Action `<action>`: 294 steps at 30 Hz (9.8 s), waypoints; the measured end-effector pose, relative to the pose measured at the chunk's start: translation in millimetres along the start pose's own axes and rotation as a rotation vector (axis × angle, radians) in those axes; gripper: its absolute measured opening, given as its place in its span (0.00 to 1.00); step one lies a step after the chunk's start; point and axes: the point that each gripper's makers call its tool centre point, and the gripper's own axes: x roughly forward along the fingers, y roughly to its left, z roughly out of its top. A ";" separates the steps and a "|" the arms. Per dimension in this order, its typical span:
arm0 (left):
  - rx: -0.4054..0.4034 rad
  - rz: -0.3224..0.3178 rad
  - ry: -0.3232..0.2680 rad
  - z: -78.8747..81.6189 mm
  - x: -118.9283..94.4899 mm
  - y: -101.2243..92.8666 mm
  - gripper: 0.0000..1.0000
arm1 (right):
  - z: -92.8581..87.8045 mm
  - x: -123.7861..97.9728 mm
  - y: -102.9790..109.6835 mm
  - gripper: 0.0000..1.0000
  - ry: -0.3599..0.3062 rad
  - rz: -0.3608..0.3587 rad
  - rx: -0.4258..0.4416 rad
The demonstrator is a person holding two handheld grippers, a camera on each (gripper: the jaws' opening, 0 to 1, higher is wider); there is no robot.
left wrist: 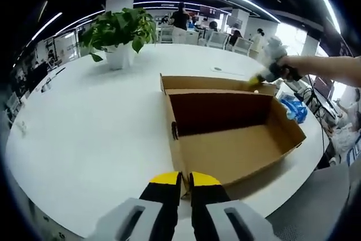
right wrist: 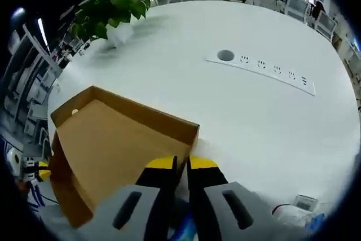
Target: Operate the shoe box by opening the lid, removing the specified soft item, and placing it in the target area until the item is outside and the box remains undamaged.
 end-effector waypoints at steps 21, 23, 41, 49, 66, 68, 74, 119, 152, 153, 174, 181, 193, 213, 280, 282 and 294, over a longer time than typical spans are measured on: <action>-0.017 0.022 0.003 1.6 2.7 1.9 0.04 | 21.9 -41.3 6.1 0.01 -0.113 -0.018 0.005; -0.017 0.023 0.003 1.5 2.6 2.1 0.04 | 24.1 -45.9 8.3 0.01 -0.127 -0.015 -0.002; -0.023 0.028 -0.006 1.4 2.5 0.9 0.04 | 39.8 -98.4 33.1 0.00 -0.263 0.020 -0.085; -0.020 0.025 -0.008 1.7 3.1 0.4 0.05 | 36.7 -118.5 44.4 0.00 -0.312 0.008 -0.140; -0.012 0.008 -0.010 2.2 3.5 0.4 0.05 | 4.7 -156.7 67.0 0.00 -0.409 0.010 -0.164; -0.011 0.005 -0.009 2.2 3.7 0.5 0.05 | 1.1 -158.8 69.3 0.00 -0.418 0.004 -0.174; -0.017 -0.001 -0.012 2.2 3.4 0.2 0.05 | -14.3 -166.3 76.1 0.00 -0.455 -0.013 -0.232; 0.157 -0.031 -0.195 70.7 -47.2 -16.5 0.26 | -104.2 -164.2 101.7 0.11 -0.569 0.022 -0.355; 0.226 -0.128 -0.060 14.0 -23.6 -28.5 0.33 | -163.9 -137.3 119.9 0.29 -0.455 0.099 -0.499; 0.227 -0.133 -0.053 12.2 -22.2 -28.7 0.33 | -164.7 -136.4 120.0 0.30 -0.451 0.100 -0.500; 0.229 -0.153 0.026 -12.6 -4.3 -28.7 0.36 | -183.7 -111.7 118.2 0.35 -0.372 0.110 -0.514; 0.227 -0.149 0.031 -17.9 3.4 -27.5 0.37 | -186.1 -106.9 117.7 0.36 -0.359 0.114 -0.498; 0.227 -0.144 0.051 -23.4 17.5 -19.8 0.35 | -189.3 -96.9 116.4 0.35 -0.337 0.104 -0.486; 0.201 -0.146 0.048 -11.8 27.2 -12.2 0.36 | -178.4 -90.3 107.0 0.35 -0.315 0.081 -0.447; 0.306 -0.138 -0.016 65.5 65.2 -12.7 0.31 | -110.4 -74.0 71.7 0.32 -0.337 0.051 -0.410; 0.305 -0.139 -0.017 65.8 64.8 -13.6 0.31 | -110.3 -73.9 71.3 0.32 -0.337 0.050 -0.405; 0.277 -0.102 -0.061 68.7 51.3 -12.8 0.45 | -114.2 -86.9 70.0 0.40 -0.368 0.041 -0.370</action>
